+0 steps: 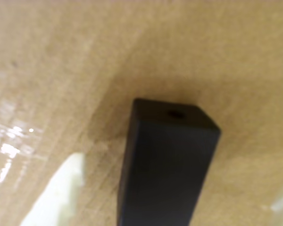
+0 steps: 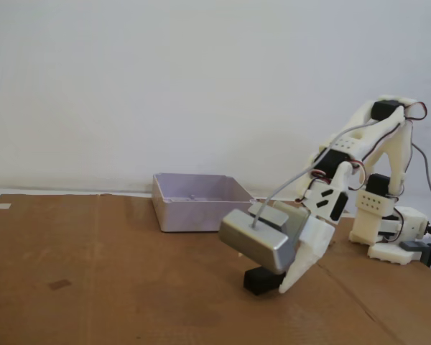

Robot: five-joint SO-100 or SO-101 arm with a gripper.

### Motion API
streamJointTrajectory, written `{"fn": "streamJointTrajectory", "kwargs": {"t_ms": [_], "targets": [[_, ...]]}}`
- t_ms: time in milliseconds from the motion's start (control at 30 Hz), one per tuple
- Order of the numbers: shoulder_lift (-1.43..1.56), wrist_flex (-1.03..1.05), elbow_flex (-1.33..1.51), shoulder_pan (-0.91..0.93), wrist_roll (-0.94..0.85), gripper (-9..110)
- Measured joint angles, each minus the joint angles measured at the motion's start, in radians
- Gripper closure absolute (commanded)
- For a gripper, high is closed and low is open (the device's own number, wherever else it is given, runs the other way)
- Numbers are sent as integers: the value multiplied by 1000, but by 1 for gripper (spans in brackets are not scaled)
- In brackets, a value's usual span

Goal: Grasp a block and put it in the box.

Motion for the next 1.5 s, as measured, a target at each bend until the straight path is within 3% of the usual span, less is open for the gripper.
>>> {"fn": "streamJointTrajectory", "kwargs": {"t_ms": [1500], "targets": [[-80,-18,-35,46,2,54]]}}
